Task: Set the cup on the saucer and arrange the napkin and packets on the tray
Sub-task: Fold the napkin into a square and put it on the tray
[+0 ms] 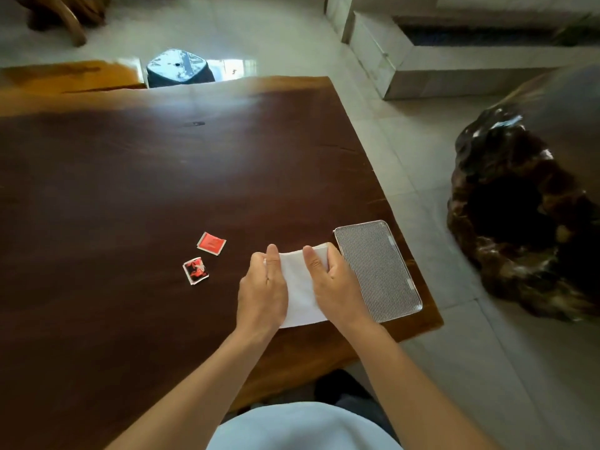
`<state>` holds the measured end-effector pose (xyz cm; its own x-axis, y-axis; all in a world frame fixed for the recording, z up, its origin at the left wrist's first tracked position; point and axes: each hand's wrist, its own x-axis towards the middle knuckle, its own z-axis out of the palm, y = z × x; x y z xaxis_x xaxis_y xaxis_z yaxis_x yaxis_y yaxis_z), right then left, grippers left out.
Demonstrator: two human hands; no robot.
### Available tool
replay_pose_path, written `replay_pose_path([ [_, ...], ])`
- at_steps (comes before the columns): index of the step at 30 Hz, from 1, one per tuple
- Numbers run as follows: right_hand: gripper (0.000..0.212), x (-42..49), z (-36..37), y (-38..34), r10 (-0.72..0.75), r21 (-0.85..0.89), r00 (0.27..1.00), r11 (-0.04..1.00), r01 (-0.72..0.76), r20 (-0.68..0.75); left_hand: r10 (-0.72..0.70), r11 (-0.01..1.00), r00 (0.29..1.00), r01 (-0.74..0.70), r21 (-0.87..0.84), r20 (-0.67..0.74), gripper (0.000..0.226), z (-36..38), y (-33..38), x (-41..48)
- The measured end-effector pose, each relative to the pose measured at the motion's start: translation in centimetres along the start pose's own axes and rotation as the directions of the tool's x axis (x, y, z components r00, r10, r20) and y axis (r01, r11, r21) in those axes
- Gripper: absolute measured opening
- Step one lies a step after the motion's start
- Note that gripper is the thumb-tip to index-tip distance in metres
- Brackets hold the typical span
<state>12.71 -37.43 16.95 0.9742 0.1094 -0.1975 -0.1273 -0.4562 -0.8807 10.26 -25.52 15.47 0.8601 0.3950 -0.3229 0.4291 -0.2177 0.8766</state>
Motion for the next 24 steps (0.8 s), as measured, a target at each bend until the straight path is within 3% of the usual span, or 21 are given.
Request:
replay_pose_path([
  [5, 0.028, 2.9, -4.0, 2.7, 0.016, -0.069, 0.999, 0.997, -0.019, -0.040, 0.085, 0.990, 0.996, -0.089, 0.112, 0.041, 0.048, 5.1, 2.1, 1.6],
  [9, 0.031, 6.1, -9.1, 5.8, 0.070, -0.024, 0.994, 0.997, -0.072, -0.079, 0.036, 0.996, 0.998, -0.031, 0.088, -0.053, 0.063, 11.1, 3.8, 3.6],
  [13, 0.038, 9.7, -13.8, 9.7, 0.061, -0.068, 0.991, 0.995, -0.070, -0.119, 0.014, 0.996, 0.987, 0.000, 0.091, -0.160, 0.056, 18.3, 5.6, 4.4],
  [20, 0.041, 15.5, -17.6, 16.9, 0.148, -0.166, 0.987, 0.974, -0.157, -0.063, -0.253, 0.962, 0.957, 0.265, 0.068, -0.138, 0.058, 27.3, 4.2, 7.6],
  [24, 0.042, 18.9, -17.7, 19.9, 0.195, -0.195, 0.981, 0.962, -0.193, -0.013, -0.321, 0.941, 0.933, 0.333, 0.056, -0.162, 0.059, 30.3, 2.7, 10.3],
])
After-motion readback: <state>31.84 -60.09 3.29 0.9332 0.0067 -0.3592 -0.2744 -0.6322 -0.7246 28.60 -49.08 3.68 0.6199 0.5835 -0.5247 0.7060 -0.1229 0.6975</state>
